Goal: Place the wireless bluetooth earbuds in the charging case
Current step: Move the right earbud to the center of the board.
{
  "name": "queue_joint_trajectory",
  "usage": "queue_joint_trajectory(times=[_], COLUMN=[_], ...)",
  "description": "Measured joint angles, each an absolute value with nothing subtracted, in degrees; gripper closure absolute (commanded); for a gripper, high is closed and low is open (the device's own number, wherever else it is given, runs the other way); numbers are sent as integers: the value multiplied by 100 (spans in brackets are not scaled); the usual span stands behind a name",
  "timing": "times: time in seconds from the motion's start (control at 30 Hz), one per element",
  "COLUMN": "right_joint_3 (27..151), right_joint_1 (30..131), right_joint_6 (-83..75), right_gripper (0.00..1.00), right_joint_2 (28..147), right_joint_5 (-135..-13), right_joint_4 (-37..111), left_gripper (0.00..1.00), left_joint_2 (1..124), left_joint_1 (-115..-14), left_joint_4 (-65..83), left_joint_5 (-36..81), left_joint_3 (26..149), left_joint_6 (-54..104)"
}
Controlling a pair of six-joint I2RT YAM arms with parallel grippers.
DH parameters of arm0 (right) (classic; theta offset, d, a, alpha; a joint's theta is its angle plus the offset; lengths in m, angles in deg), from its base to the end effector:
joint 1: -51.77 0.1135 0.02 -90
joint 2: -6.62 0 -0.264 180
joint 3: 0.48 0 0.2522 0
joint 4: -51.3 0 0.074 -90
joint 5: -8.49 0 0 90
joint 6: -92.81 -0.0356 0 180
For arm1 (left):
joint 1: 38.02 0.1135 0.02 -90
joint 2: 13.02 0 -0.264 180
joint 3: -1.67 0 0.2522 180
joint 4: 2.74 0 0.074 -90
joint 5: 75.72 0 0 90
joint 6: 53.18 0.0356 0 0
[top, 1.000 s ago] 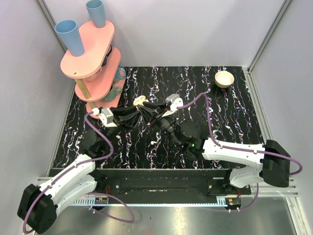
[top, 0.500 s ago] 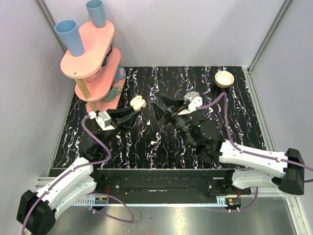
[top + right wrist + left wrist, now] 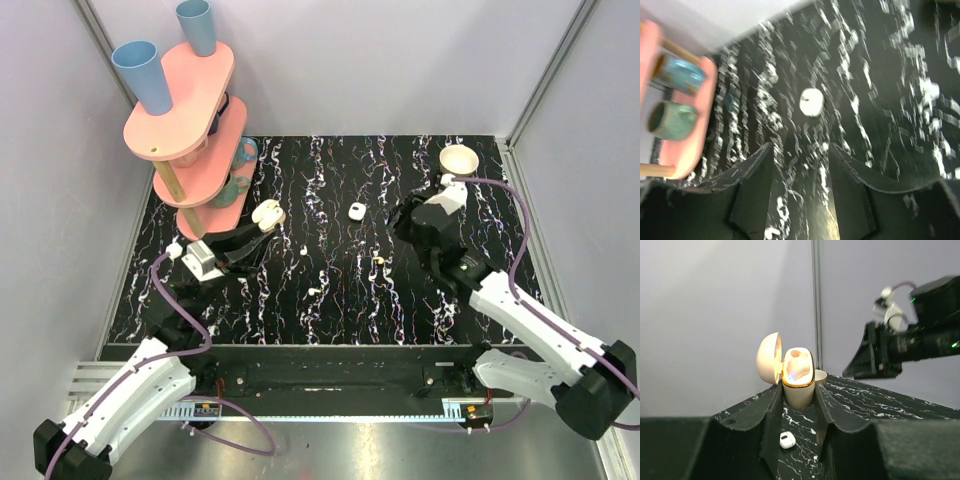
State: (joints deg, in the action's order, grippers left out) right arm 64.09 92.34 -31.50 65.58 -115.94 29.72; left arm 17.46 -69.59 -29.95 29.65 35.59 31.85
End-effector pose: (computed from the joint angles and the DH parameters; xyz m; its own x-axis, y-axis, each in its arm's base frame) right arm 0.1910 0.1371 0.3359 -0.2423 0.4046 -0.8818 0.0158 0.9104 0.4134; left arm 0.1121 -0.0800 0.3178 0.3721 -0.3267 -0.8688 0.7341 0.6764 0.0601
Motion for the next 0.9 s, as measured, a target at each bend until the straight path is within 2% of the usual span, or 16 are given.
queue_joint_trajectory(times=[0.13, 0.33, 0.9], right_joint_3=[5922, 5699, 6293], right_joint_1=[8662, 8576, 8546], right_joint_6=[-4332, -5030, -4000], right_gripper=[45, 51, 57], right_joint_2=[7111, 8346, 9898], right_joint_5=[-10602, -9678, -9728], right_joint_4=[2373, 2096, 2319], left_gripper=[100, 100, 100], left_joint_2=[1658, 1407, 1230], left_joint_1=[-6959, -6959, -6959], left_joint_4=[-2787, -2448, -2186], left_joint_5=[2970, 2970, 2963], left_joint_3=[3570, 3570, 3570], left_joint_6=[3240, 3303, 3402])
